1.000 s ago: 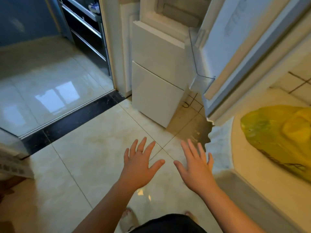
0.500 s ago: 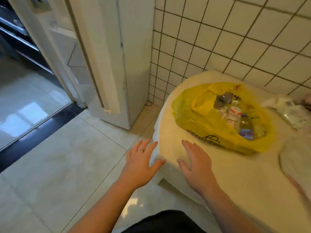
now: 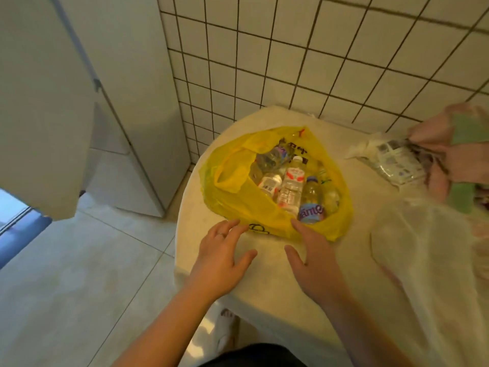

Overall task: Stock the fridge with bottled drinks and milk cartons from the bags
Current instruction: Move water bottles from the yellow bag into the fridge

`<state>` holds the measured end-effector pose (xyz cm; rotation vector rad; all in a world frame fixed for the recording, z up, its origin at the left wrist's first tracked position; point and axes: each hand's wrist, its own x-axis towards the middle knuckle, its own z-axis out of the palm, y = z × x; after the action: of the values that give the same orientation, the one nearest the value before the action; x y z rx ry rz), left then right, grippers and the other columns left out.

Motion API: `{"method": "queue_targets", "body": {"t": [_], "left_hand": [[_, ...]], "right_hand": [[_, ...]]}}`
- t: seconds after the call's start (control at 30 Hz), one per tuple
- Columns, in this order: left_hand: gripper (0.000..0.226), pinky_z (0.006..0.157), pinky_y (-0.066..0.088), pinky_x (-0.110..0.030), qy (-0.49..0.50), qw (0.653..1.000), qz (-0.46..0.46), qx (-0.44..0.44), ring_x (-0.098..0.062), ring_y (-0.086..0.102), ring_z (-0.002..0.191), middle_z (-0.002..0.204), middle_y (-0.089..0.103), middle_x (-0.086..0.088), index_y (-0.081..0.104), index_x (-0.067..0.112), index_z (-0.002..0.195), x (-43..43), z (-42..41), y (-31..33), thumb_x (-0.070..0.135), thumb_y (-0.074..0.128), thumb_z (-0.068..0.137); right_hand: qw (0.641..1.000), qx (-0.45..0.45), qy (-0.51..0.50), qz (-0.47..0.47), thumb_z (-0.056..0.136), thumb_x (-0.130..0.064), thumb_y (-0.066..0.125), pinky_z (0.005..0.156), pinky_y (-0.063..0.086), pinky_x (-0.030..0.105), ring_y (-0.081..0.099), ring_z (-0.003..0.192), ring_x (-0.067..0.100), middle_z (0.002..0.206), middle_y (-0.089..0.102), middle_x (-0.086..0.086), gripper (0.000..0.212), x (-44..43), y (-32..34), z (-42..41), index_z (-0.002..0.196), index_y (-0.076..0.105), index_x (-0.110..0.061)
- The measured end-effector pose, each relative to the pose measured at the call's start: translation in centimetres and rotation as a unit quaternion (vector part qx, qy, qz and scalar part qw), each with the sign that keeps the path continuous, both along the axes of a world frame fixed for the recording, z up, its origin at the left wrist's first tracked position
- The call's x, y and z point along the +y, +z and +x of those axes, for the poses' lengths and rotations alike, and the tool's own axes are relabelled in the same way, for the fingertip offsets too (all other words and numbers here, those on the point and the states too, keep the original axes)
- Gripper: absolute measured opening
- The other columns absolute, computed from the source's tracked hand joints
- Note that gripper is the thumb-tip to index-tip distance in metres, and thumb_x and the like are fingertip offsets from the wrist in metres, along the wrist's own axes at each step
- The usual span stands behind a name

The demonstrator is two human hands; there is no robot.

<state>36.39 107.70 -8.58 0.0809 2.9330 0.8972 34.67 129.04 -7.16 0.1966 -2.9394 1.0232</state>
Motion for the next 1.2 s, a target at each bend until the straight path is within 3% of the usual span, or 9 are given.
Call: {"method": "queue_targets", "body": {"t": [0.13,0.33,0.53,0.67,0.8,0.87,0.97,1.03,1.2], "left_hand": [[0.054,0.111,0.028,-0.028,-0.028,0.997,0.017,0.069,-0.013,0.033,0.136,0.147,0.043,0.007,0.048,0.031,0.140,1.0,-4.9,1.1,0.053,0.056,0.091],[0.050,0.114,0.030,-0.045,-0.050,0.990,-0.054,0.117,-0.025,0.029,0.141,0.147,0.043,0.003,0.054,0.036,0.133,1.2,-12.9,2.7,0.049,0.062,0.085],[0.048,0.115,0.022,-0.052,0.007,0.992,-0.119,0.046,-0.034,0.013,0.147,0.161,0.023,-0.001,0.049,0.051,0.133,-0.2,-19.9,3.2,0.052,0.062,0.087],[0.051,0.113,0.026,-0.051,0.000,0.993,-0.121,-0.006,-0.035,0.018,0.145,0.162,0.021,-0.003,0.043,0.052,0.138,-0.7,-22.7,3.0,0.052,0.059,0.090],[0.038,0.100,0.044,-0.045,0.003,0.993,-0.120,-0.010,-0.031,0.040,0.129,0.144,0.046,-0.001,0.053,0.045,0.132,-1.1,-24.1,2.4,0.038,0.055,0.095],[0.031,0.090,0.049,-0.042,0.022,0.998,-0.050,0.020,-0.027,0.051,0.112,0.124,0.057,-0.001,0.064,0.038,0.120,-2.0,-24.8,2.0,0.025,0.054,0.095],[0.025,0.080,0.046,-0.033,0.065,0.996,0.040,0.051,-0.021,0.055,0.091,0.106,0.053,0.000,0.070,0.025,0.106,-4.0,-25.7,2.1,0.009,0.055,0.095],[0.023,0.080,0.043,-0.032,0.112,0.991,0.030,0.063,-0.022,0.054,0.090,0.105,0.049,0.000,0.071,0.022,0.104,-5.6,-26.4,2.2,0.008,0.055,0.096],[0.038,0.100,0.048,-0.047,0.118,0.979,-0.046,-0.160,-0.034,0.054,0.116,0.135,0.051,-0.012,0.060,0.025,0.132,-8.1,-27.6,1.4,0.013,0.059,0.096]], "right_hand": [[0.999,0.015,-0.033,-0.011,0.084,-0.033,0.059,0.102,0.042,0.042,0.053,0.122,0.025,0.131,0.058,0.003,0.057,1.0,-0.3,-2.5,0.139,0.049,-0.023],[0.997,0.009,-0.073,-0.031,0.088,-0.028,0.062,0.106,0.040,0.049,0.051,0.125,0.026,0.132,0.057,0.001,0.054,1.0,0.1,-7.4,0.140,0.048,-0.023],[0.999,-0.019,-0.030,0.010,0.092,-0.034,0.054,0.109,0.036,0.044,0.042,0.131,0.021,0.143,0.048,-0.002,0.058,-1.2,1.0,-14.9,0.147,0.035,-0.029],[0.998,-0.032,0.015,0.049,0.090,-0.037,0.052,0.105,0.040,0.044,0.046,0.127,0.022,0.137,0.051,-0.001,0.064,-2.9,0.6,-20.4,0.149,0.028,-0.037],[0.993,-0.052,0.022,0.099,0.092,-0.034,0.055,0.111,0.034,0.046,0.039,0.134,0.024,0.147,0.043,-0.001,0.061,-3.5,-0.1,-23.7,0.149,0.033,-0.029],[0.992,-0.056,0.024,0.109,0.092,-0.031,0.056,0.112,0.033,0.046,0.035,0.137,0.024,0.150,0.038,-0.002,0.060,-3.6,-0.2,-24.6,0.148,0.034,-0.027],[0.992,-0.065,0.028,0.107,0.092,-0.029,0.054,0.111,0.033,0.048,0.033,0.136,0.025,0.150,0.035,0.000,0.059,-3.5,-0.5,-25.7,0.147,0.033,-0.025],[0.991,-0.067,0.029,0.108,0.093,-0.030,0.054,0.111,0.033,0.048,0.032,0.136,0.025,0.149,0.034,0.000,0.058,-3.6,-0.7,-26.3,0.147,0.033,-0.025],[0.990,-0.087,0.041,0.107,0.093,-0.031,0.053,0.111,0.033,0.050,0.030,0.138,0.024,0.152,0.030,0.000,0.059,-4.2,-1.1,-27.3,0.148,0.031,-0.026]]}}
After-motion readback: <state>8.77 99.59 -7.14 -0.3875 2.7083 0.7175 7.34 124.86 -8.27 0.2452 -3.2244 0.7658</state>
